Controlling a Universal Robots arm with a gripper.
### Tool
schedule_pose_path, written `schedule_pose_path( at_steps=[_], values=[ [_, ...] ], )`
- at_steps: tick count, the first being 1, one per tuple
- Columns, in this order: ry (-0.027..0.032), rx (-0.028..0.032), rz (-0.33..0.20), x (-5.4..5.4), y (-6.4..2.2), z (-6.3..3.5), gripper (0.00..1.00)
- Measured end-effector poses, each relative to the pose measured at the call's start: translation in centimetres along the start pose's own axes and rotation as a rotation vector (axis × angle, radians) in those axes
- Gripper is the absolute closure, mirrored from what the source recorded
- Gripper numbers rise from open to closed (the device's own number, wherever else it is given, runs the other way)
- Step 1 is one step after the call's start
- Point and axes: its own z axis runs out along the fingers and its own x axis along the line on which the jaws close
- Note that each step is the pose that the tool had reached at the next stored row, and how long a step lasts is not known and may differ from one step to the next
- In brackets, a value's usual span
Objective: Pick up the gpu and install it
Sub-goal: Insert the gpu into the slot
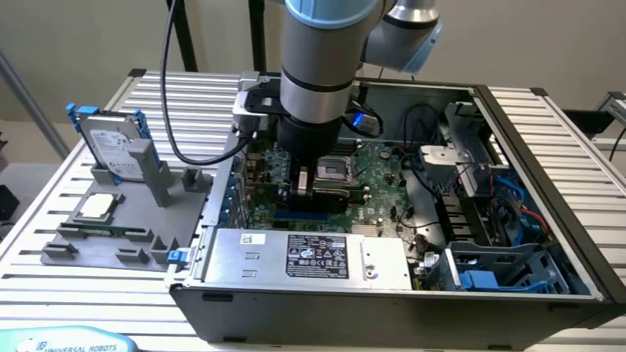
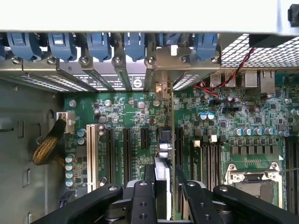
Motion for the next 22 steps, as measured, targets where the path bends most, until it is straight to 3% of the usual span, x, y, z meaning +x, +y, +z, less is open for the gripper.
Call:
schedule_pose_path(
  at_steps=[8,13,22],
  values=[
    [0.0075,-0.0157,0.003,0.02,-0.06,0.26,0.73],
    [0.0094,-0.0215,0.005,0.02,-0.15,0.36,0.73],
    [0.0096,-0.0242,0.005,-0.13,-0.37,0.42,0.73]
  ],
)
